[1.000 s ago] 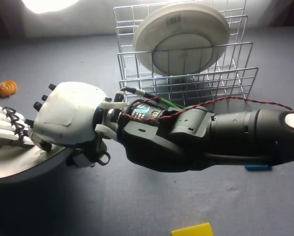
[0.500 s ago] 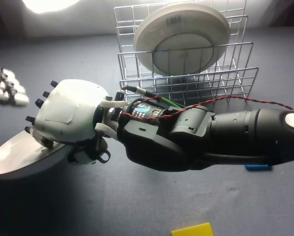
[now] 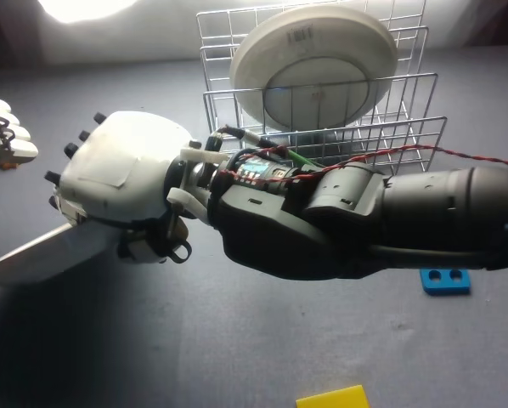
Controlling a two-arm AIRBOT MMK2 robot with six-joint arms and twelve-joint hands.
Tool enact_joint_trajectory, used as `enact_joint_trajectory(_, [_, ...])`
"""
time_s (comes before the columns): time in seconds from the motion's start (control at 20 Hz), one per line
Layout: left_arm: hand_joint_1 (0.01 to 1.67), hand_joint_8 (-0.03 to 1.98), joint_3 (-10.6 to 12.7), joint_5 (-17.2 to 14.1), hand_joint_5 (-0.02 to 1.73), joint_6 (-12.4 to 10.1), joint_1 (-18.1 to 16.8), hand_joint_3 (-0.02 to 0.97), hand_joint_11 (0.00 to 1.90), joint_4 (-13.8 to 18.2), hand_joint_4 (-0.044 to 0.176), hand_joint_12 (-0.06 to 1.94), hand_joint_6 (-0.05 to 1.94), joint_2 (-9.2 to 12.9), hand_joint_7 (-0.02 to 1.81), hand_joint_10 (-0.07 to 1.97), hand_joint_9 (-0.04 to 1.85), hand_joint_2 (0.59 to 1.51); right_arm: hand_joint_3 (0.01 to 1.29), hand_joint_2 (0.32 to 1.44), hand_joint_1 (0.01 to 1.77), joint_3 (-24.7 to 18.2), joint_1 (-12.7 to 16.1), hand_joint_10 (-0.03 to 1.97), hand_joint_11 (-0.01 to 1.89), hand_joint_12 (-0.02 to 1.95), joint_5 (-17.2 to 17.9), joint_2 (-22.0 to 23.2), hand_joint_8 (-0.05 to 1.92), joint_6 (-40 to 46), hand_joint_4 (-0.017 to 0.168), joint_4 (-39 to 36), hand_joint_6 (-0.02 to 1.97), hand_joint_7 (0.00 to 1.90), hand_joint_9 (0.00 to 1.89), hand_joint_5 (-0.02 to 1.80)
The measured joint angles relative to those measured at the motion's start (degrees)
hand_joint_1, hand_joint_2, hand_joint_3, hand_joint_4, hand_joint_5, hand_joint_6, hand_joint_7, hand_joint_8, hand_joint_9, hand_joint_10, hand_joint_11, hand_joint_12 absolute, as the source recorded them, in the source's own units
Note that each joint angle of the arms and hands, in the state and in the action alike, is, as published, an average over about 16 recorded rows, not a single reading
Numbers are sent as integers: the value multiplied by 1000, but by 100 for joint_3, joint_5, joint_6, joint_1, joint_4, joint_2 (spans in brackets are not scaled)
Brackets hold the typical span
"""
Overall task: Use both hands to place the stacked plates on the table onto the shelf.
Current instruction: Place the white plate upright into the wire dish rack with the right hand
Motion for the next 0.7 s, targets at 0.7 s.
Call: enact_joint_trajectory(0.7, [25,20,-11,186,23,0,-229,16,14,158,2,-10,8,77,16,15,15,1162,15,950,1315,-1258,183,899,959,1013,-76,943,711,-10,-3,111,749,1123,1134,998])
